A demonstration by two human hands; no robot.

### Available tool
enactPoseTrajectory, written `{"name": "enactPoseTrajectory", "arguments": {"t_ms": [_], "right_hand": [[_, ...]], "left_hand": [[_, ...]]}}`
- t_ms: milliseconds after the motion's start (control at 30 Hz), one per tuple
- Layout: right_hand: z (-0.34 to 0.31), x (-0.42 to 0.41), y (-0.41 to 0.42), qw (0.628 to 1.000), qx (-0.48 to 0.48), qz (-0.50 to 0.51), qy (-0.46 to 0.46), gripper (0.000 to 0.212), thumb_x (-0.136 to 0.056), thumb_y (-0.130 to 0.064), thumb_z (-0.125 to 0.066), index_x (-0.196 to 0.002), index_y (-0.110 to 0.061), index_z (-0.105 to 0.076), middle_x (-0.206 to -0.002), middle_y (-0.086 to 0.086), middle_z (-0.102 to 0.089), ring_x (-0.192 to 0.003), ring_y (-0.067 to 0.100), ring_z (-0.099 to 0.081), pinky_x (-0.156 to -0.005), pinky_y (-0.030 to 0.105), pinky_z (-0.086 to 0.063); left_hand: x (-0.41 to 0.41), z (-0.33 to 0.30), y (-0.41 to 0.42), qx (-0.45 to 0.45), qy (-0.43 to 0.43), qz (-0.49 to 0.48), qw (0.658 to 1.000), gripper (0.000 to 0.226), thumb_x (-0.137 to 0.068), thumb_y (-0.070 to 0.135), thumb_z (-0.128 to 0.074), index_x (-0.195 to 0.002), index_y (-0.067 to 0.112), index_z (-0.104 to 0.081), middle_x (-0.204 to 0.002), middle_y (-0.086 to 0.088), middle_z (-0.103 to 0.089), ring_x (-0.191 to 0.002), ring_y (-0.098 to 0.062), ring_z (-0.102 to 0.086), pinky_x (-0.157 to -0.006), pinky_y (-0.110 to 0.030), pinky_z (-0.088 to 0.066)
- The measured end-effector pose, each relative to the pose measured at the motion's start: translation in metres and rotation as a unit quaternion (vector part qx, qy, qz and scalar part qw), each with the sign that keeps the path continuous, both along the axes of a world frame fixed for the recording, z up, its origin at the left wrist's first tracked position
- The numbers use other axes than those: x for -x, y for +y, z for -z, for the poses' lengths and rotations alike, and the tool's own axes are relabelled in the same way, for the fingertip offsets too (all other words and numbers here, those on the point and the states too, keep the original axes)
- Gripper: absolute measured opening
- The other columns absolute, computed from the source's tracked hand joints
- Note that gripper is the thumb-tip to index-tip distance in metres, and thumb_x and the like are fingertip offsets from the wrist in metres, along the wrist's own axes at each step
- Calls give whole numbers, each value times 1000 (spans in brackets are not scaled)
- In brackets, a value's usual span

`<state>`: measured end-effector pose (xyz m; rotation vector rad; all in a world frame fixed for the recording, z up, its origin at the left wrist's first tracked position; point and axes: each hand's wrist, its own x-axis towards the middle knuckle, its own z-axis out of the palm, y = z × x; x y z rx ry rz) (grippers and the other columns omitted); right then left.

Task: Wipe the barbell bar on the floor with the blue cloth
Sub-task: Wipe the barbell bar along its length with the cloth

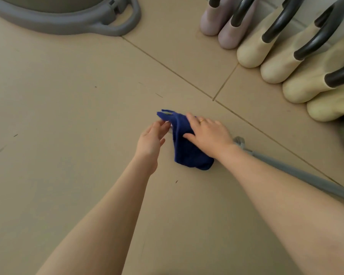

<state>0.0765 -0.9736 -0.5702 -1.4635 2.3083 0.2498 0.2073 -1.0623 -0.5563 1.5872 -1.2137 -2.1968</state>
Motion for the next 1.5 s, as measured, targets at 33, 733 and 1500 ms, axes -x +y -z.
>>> {"name": "enactPoseTrajectory", "arguments": {"t_ms": [33, 733, 1500], "right_hand": [[-1, 9, 9, 999, 1, 38, 15, 50, -95, -47, -35, -129, -11, -39, -125, 14, -57, -111, 32, -56, -86, 40, -41], [-3, 14, 3, 977, 63, 200, -44, 39, -98, -39, -29, -115, -9, -48, -115, 16, -62, -100, 36, -59, -76, 40, -44], [-32, -3, 79, 999, 20, -4, 27, 70, -95, -10, -42, -149, -28, -1, -158, 7, -4, -144, 22, -9, -112, 35, -20]], "left_hand": [[2, 0, 3, 9, 9, 7, 1000, 25, -100, 25, -36, -110, 21, -58, -103, 11, -65, -113, -10, -55, -103, -30, -38], [3, 0, 16, 72, -15, 29, 997, 50, -100, 45, -19, -136, 19, -42, -134, 4, -54, -126, -8, -45, -114, -38, -28], [22, -19, 60, 305, -76, 318, 895, 39, -96, 39, -27, -112, 21, -58, -155, -8, -16, -143, -24, -12, -116, -45, -17]]}}
